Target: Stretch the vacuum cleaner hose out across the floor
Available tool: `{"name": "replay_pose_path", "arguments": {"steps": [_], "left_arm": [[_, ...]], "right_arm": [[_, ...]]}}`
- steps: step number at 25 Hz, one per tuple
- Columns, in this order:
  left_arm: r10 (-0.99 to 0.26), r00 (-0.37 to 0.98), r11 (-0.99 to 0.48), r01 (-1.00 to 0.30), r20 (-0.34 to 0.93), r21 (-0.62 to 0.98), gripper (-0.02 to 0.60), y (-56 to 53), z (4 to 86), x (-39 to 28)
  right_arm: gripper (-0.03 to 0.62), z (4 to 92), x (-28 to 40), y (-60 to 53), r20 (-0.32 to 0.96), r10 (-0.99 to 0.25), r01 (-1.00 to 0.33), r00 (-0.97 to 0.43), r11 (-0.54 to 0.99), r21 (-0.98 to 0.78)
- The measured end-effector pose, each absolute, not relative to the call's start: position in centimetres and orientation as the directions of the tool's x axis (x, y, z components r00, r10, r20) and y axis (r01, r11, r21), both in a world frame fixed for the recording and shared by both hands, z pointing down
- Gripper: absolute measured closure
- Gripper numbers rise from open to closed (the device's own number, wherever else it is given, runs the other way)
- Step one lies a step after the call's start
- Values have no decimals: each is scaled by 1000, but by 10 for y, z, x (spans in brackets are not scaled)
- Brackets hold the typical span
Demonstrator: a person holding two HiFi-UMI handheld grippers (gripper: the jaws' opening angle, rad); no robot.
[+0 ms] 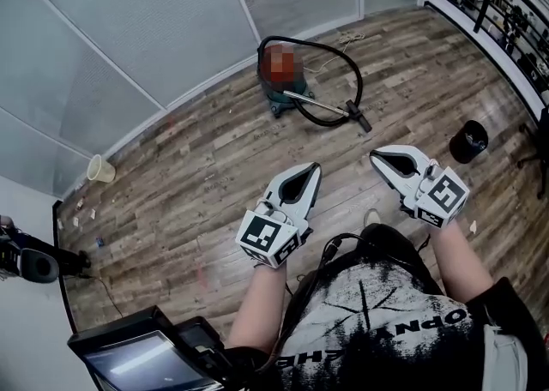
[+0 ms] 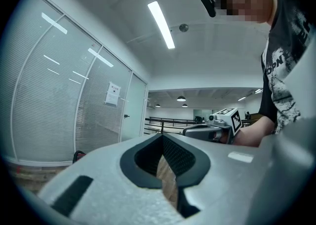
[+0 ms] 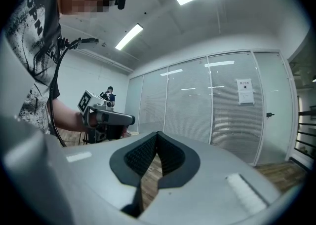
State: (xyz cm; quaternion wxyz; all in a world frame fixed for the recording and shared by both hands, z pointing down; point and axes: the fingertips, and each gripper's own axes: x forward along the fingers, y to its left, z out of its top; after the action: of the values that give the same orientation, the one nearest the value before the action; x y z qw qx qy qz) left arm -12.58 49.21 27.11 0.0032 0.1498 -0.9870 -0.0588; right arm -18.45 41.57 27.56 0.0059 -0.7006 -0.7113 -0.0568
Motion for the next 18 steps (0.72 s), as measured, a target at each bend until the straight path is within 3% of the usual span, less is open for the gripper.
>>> {"name": "replay_pose_path", "arguments": {"steps": [7,18], "left_arm": [[-281,-960,951,-281,-15,128,583,500,274,-144],[-221,-975,968,-216,30,127,583,565,279,-273]], "right_arm": [[588,277,-202,424,86,996,998,-7,1,69],[588,283,-339,493,74,996,998,54,-57,36]]}}
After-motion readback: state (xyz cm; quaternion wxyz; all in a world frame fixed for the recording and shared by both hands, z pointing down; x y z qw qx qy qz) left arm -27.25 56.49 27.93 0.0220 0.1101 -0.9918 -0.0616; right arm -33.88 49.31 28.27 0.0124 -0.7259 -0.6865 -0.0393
